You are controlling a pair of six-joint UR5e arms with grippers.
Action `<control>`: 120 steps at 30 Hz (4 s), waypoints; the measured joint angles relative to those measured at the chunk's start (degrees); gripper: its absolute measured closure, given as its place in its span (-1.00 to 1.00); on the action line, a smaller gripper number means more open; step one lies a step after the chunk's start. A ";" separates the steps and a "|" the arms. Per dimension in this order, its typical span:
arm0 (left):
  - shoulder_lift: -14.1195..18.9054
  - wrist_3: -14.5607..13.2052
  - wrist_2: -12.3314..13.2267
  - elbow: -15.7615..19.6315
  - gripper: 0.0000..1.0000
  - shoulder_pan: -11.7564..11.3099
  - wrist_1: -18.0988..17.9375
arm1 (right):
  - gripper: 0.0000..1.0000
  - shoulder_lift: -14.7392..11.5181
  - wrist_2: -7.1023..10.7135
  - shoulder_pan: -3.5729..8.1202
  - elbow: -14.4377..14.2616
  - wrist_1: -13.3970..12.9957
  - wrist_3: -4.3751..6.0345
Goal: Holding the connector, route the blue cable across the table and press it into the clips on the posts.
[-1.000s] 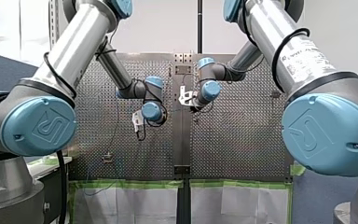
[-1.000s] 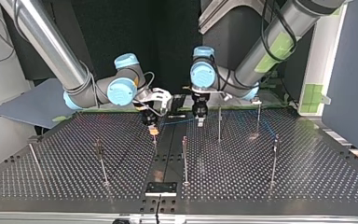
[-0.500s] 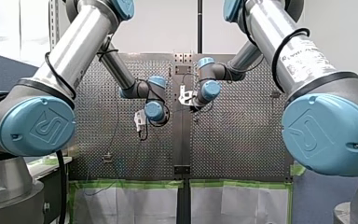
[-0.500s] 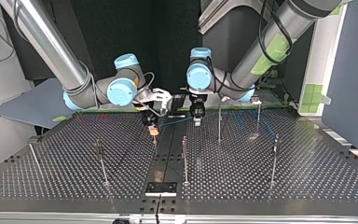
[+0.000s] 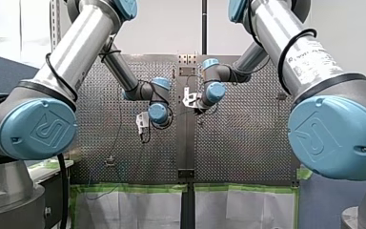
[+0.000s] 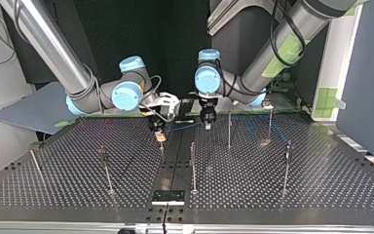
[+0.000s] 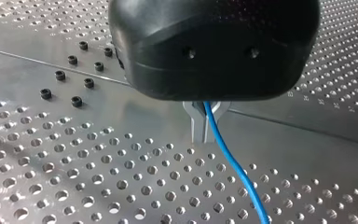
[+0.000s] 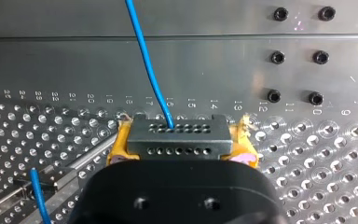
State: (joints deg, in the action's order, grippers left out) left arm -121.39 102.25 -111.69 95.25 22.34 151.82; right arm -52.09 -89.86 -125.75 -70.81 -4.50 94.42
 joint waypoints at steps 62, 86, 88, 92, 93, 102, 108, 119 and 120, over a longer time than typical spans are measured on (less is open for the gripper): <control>22.17 -0.46 3.91 -0.08 1.00 0.34 6.96 | 1.00 -15.88 6.31 0.88 1.16 5.28 2.54; 14.98 -0.11 8.24 -6.16 1.00 -4.65 5.87 | 1.00 -14.06 8.50 2.93 3.25 4.93 3.32; 14.63 0.04 8.54 -6.76 1.00 -4.94 5.78 | 1.00 -13.54 8.66 3.39 3.42 4.91 3.33; 14.35 0.42 9.05 -7.85 1.00 -5.76 5.66 | 1.00 -12.72 8.91 4.15 3.86 4.77 3.35; 14.34 0.49 9.10 -7.97 1.00 -5.94 5.65 | 1.00 -12.55 8.97 4.33 4.01 4.66 3.37; 14.28 0.96 10.00 -8.20 1.00 -7.19 5.53 | 1.00 -10.97 9.64 5.54 5.56 4.16 3.42; 14.29 1.18 10.63 -8.19 0.68 -7.44 5.66 | 1.00 -10.34 9.83 6.01 6.23 4.07 3.42; 14.32 0.68 10.60 -8.19 -1.00 -6.62 9.76 | 1.00 -10.20 10.11 6.17 6.32 4.23 3.42; 14.34 0.37 10.36 -8.19 -1.00 -6.48 10.25 | 1.00 -10.17 10.12 6.17 6.31 4.26 3.42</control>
State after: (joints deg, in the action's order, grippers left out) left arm -107.05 102.62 -101.34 87.07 15.85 162.06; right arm -62.26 -79.74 -119.58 -64.50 -0.24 97.84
